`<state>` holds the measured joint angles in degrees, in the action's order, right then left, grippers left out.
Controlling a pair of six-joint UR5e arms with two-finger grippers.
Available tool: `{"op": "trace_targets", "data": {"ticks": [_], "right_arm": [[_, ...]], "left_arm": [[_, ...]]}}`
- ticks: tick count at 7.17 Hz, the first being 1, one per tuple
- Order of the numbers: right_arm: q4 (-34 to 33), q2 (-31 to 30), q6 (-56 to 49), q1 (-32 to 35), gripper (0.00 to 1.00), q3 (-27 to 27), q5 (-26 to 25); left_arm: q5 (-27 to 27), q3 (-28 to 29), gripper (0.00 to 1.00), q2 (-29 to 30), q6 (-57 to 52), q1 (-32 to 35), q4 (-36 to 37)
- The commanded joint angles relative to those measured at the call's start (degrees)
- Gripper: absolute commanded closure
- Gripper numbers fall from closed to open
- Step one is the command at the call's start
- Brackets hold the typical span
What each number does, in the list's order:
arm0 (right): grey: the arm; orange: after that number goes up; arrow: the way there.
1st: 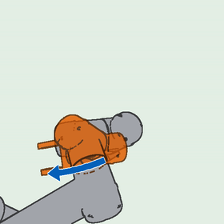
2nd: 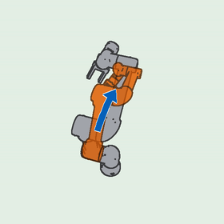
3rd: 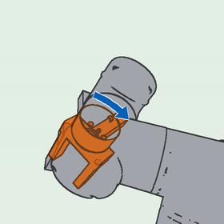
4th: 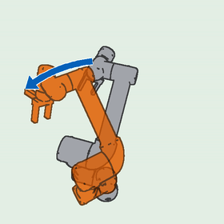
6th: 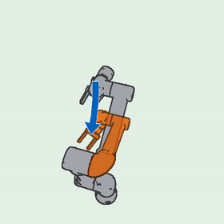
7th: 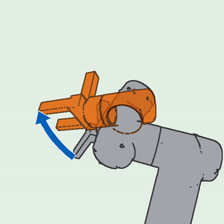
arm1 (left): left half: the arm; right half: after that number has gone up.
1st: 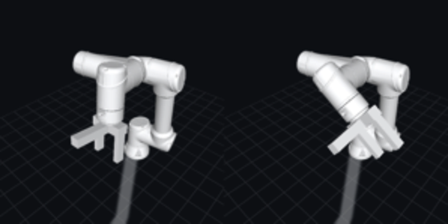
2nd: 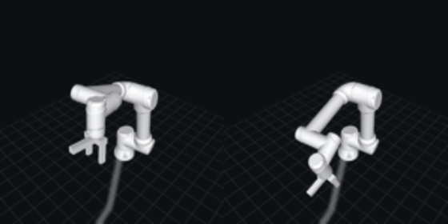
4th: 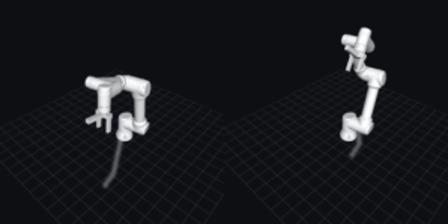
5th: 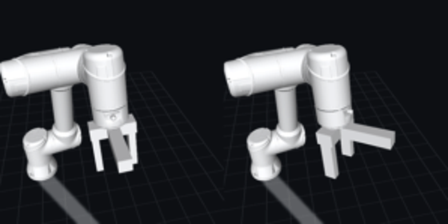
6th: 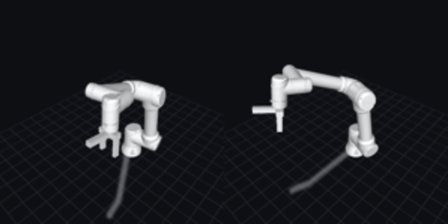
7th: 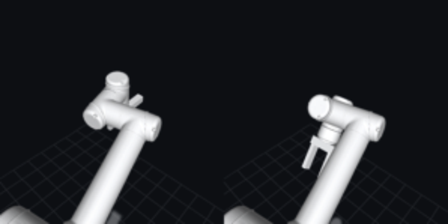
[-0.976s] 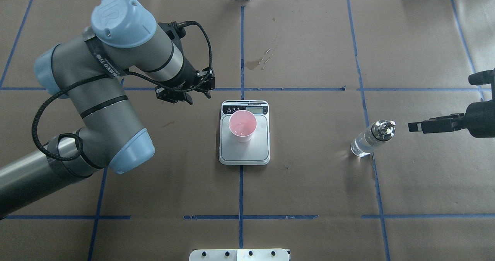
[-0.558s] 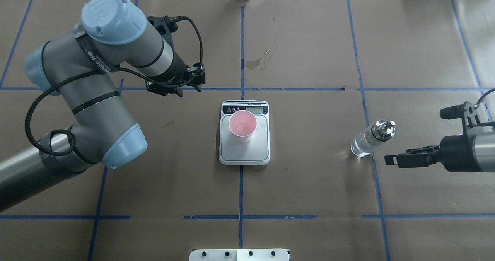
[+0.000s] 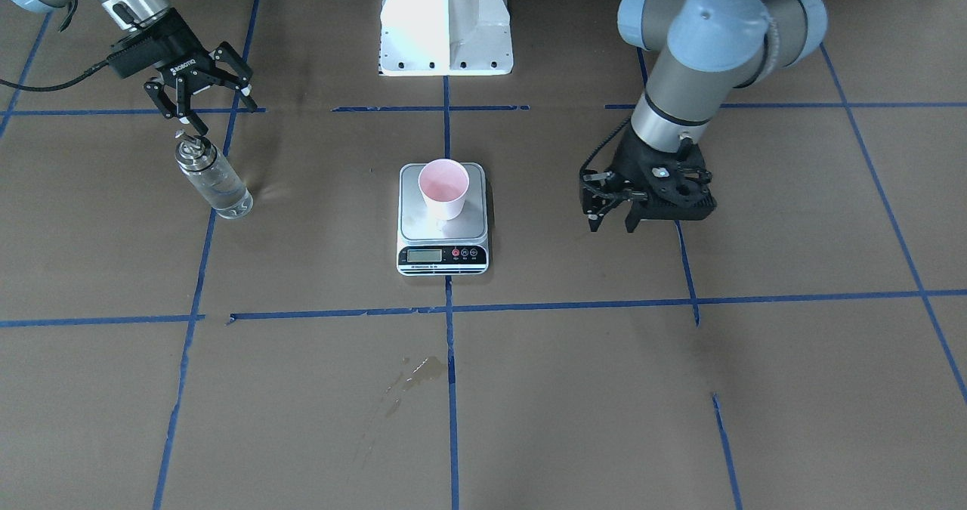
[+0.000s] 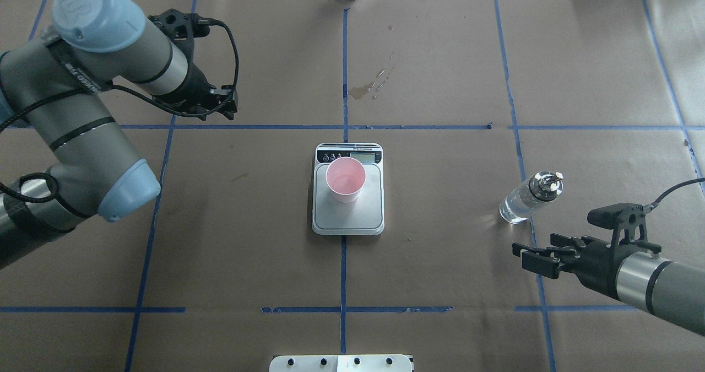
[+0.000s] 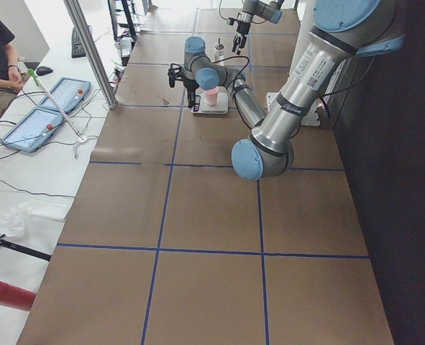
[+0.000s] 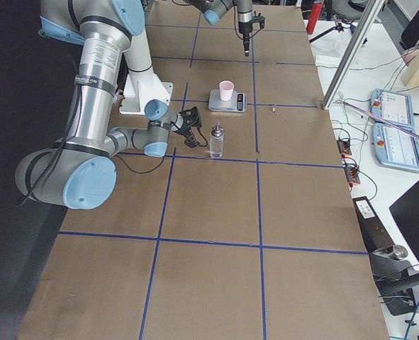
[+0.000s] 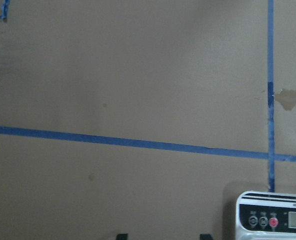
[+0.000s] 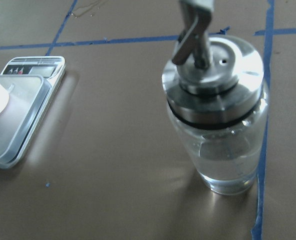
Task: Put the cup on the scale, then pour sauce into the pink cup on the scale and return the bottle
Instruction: 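Release the cup and raise the left arm away while the right gripper approaches the bottle, then close the right gripper around the glass sauce bottle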
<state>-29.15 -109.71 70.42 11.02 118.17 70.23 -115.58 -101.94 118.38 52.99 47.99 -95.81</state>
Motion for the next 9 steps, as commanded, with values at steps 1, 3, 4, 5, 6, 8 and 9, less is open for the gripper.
{"op": "trace_targets", "data": {"ticks": [1,3,4,5,6,8,9], "right_arm": [[-4.05,-0.16,0.77,-10.11,0.0,0.04,-22.95],[-8.01,0.1,2.16,-13.55,0.0,-0.57,-33.71],[-10.64,0.63,4.27,-14.35,0.0,-1.53,-37.67],[-10.67,1.24,6.2,-14.36,0.0,-4.93,-41.72],[-10.58,2.81,6.83,-14.36,0.0,-6.1,-41.84],[-10.67,5.64,6.92,-13.83,0.0,-8.03,-42.28],[-10.67,5.99,7.01,-13.31,0.01,-9.18,-42.63]], "left_arm": [[-1.57,-0.19,0.42,-5.51,-14.99,5.69,-1.13],[-1.31,0.68,0.42,-6.66,-20.34,7.28,-1.31],[-1.23,0.69,0.41,-9.02,-25.87,9.9,-1.4],[-1.49,0.51,0.39,-10.44,-30.36,12.37,-1.48],[-1.57,0.42,0.39,-10.45,-29.88,12.39,-1.49],[-1.58,-0.1,0.39,-10.54,-29.79,12.39,-1.4],[-1.49,-0.19,0.39,-10.63,-29.79,12.57,-1.31]]}}
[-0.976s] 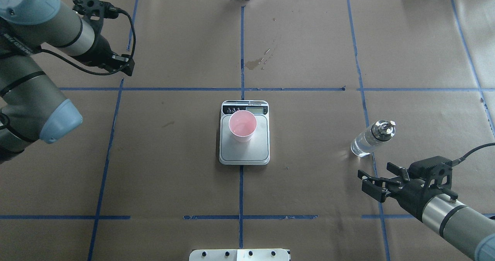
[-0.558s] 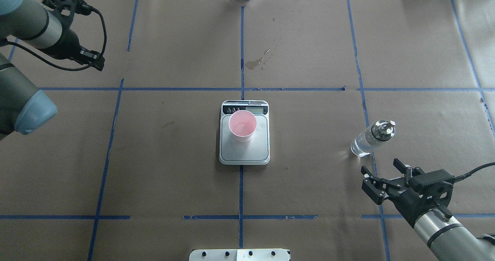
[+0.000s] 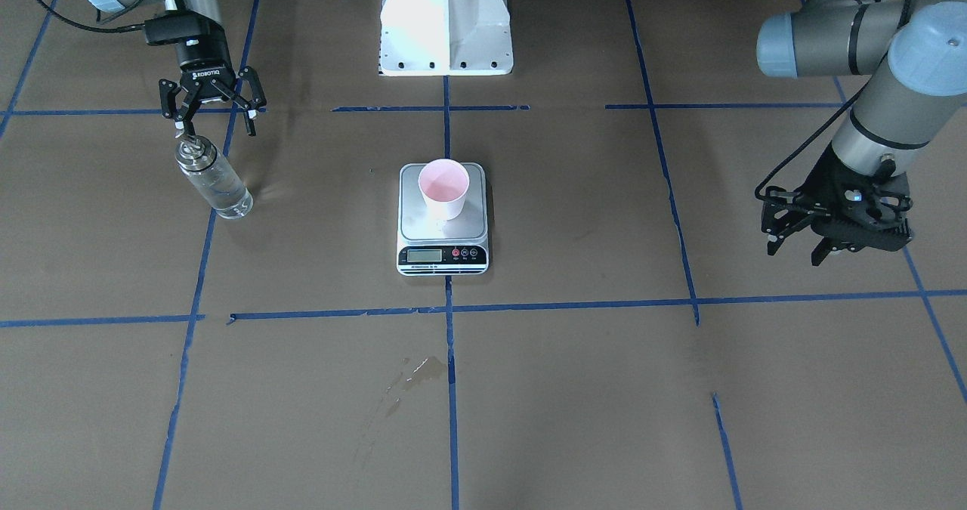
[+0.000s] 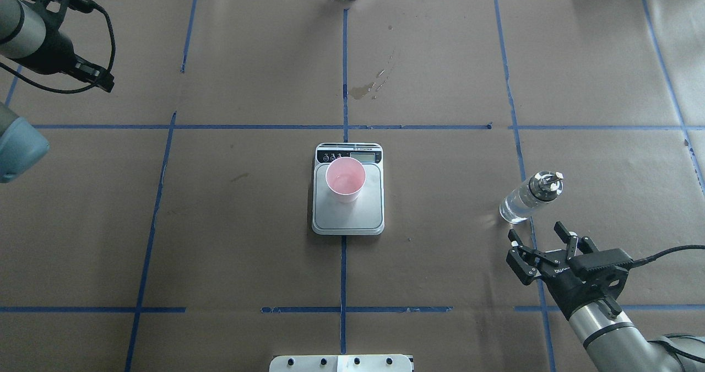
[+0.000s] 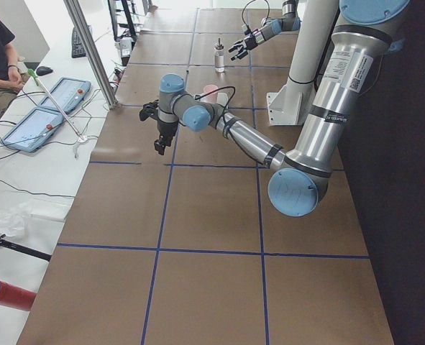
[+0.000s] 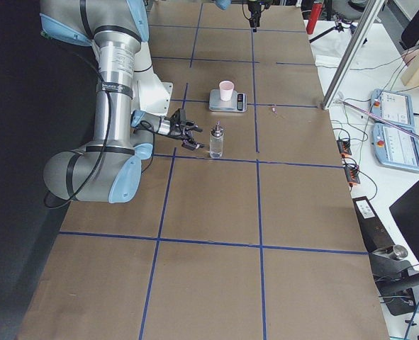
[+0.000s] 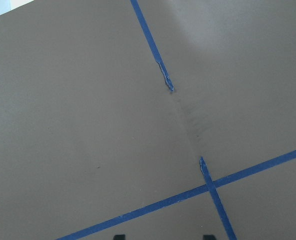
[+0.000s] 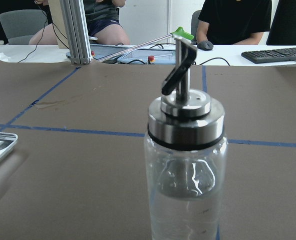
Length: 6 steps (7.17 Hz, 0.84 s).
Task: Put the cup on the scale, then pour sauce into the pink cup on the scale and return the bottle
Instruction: 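Close the right gripper around the glass sauce bottle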
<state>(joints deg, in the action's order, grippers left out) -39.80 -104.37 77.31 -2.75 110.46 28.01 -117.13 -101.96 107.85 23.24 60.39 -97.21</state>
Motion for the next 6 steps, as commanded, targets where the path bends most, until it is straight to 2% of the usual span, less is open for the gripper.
{"op": "trace_targets", "data": {"ticks": [1,6], "right_arm": [[-0.02,1.18,0.21,1.34,0.01,-2.35,-0.41],[-0.02,2.85,2.58,4.6,0.01,-4.8,-0.5]], "left_arm": [[0.06,-0.77,0.39,-0.1,0.05,0.51,0.18],[-0.02,-1.92,0.39,-0.54,0.05,0.96,0.45]]}}
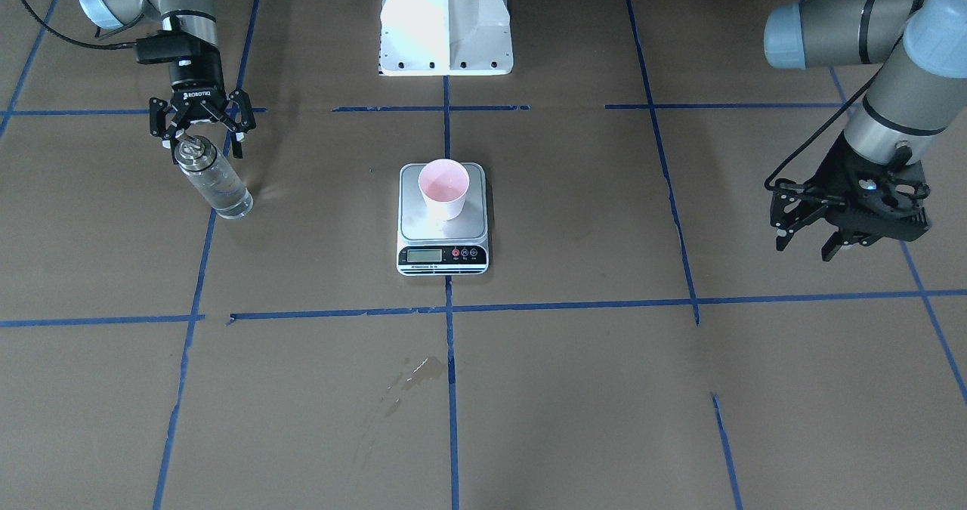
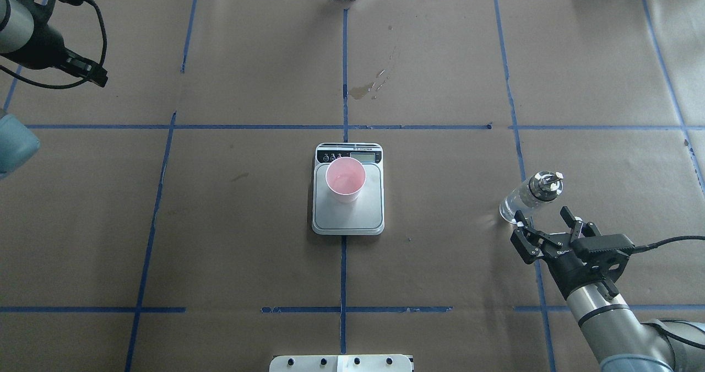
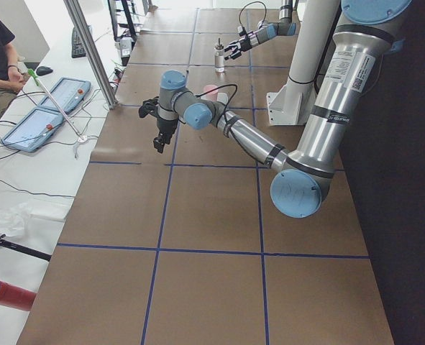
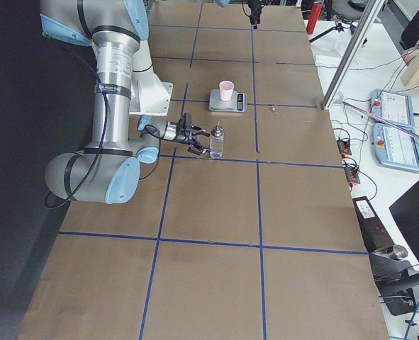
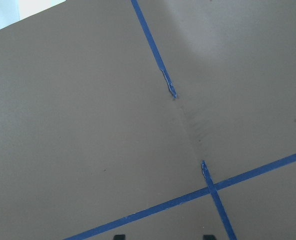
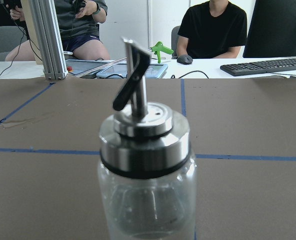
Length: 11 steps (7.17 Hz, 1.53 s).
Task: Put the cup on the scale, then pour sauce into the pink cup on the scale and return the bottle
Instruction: 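Close the right gripper around the glass sauce bottle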
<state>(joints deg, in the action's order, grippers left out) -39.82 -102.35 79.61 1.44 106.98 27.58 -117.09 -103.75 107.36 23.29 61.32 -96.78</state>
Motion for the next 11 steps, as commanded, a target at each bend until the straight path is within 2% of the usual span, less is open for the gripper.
{"op": "trace_targets", "data": {"ticks": [1,7,11], "right_arm": [[0.0,1.7,0.28,0.66,0.01,-3.25,-0.5],[-0.17,4.96,-3.58,2.33,0.01,-3.89,0.2],[0.0,5.05,-4.81,4.18,0.01,-4.59,1.6]], "left_arm": [[-0.07,-0.84,0.39,-0.22,0.0,0.03,0.1],[-0.77,-3.3,0.38,-1.18,0.09,0.64,0.28],[-0.77,-3.3,0.38,-1.27,0.09,0.82,0.28]]}}
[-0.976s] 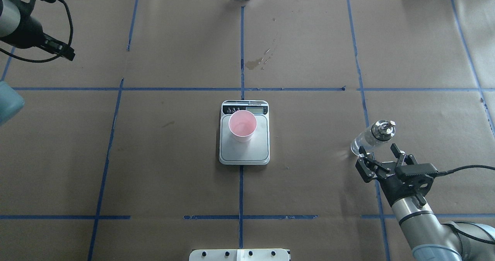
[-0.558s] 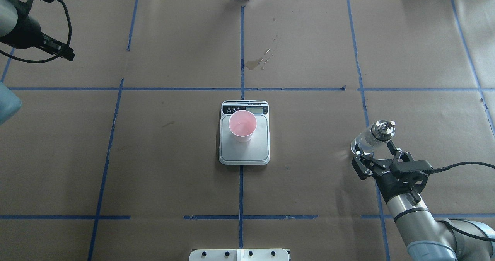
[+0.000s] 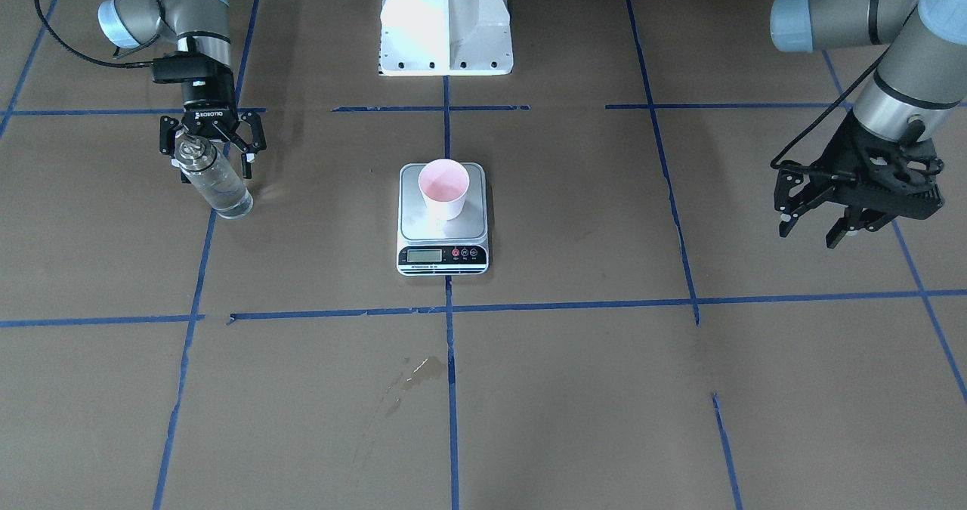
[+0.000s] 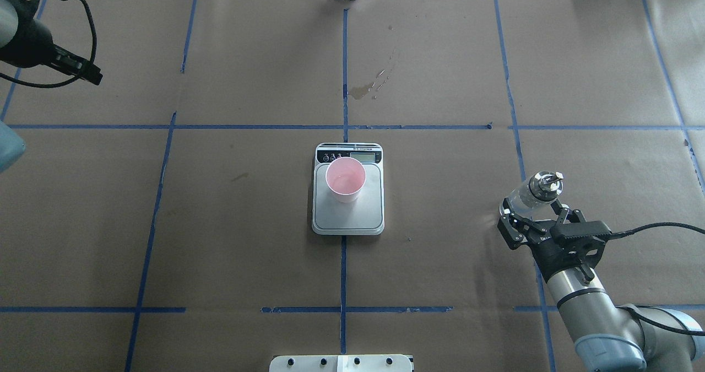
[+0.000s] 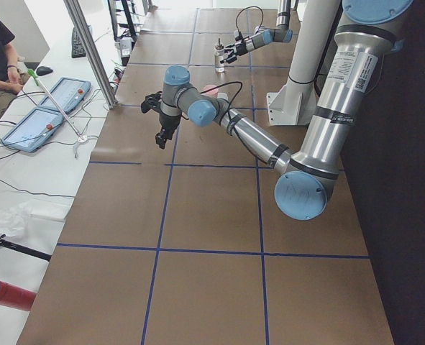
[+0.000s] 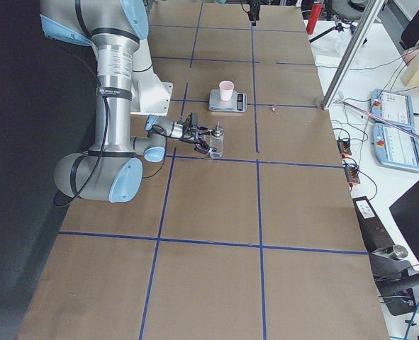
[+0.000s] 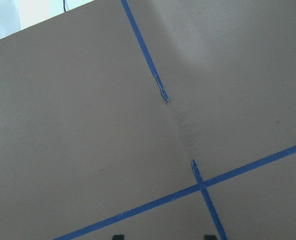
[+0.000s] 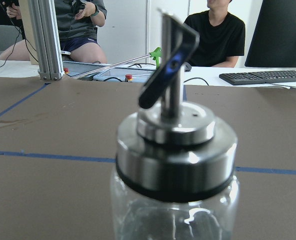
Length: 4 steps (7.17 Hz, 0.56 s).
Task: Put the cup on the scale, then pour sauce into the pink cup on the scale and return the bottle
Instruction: 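Close the right gripper around the glass sauce bottle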
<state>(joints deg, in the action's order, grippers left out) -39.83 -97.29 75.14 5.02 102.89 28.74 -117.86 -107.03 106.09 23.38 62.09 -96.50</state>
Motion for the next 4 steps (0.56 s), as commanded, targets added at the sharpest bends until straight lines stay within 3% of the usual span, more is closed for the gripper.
{"op": "trace_targets", "data": {"ticks": [1,4], "right_arm": [[0.01,0.08,-1.31,2.26,0.01,-0.94,2.36],[0.02,2.88,-2.54,3.07,0.01,-1.2,3.17]], "left_arm": [[0.0,-0.45,0.38,-0.01,0.0,0.05,0.0],[0.0,-0.89,0.38,-0.18,0.0,0.14,0.09]]}}
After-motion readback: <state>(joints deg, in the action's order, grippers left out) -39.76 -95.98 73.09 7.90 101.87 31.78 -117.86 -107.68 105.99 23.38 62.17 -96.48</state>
